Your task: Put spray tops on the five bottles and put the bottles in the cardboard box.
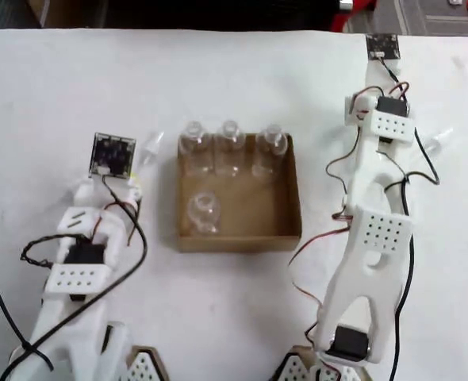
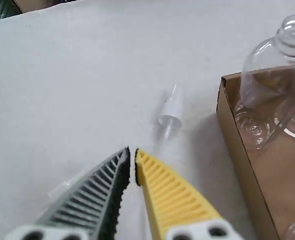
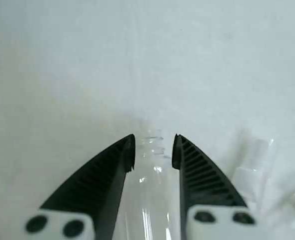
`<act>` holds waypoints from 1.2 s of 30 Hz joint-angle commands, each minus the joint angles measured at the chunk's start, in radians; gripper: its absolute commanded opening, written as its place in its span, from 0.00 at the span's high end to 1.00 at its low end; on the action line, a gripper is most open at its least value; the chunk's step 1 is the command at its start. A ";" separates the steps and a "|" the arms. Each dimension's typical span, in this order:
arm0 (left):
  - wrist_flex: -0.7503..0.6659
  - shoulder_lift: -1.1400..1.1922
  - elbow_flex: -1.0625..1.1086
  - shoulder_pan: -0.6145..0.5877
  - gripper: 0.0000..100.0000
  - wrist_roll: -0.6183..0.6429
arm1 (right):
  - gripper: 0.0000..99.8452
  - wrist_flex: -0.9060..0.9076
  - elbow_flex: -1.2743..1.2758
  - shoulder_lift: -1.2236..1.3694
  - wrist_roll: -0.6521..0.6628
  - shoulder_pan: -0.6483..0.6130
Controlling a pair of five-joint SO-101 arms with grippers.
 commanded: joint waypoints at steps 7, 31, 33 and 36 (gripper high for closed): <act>-0.031 0.001 -0.012 -0.001 0.98 -0.012 | 0.90 0.357 -0.216 0.004 0.014 0.010; -0.031 0.001 -0.012 -0.001 0.98 -0.012 | 0.97 0.742 -0.235 -0.119 0.244 0.028; -0.032 0.001 -0.012 -0.001 0.98 -0.012 | 0.94 0.742 -0.229 -0.147 0.233 0.024; -0.031 0.001 -0.012 -0.001 0.98 -0.012 | 0.87 0.742 -0.224 -0.160 0.235 0.008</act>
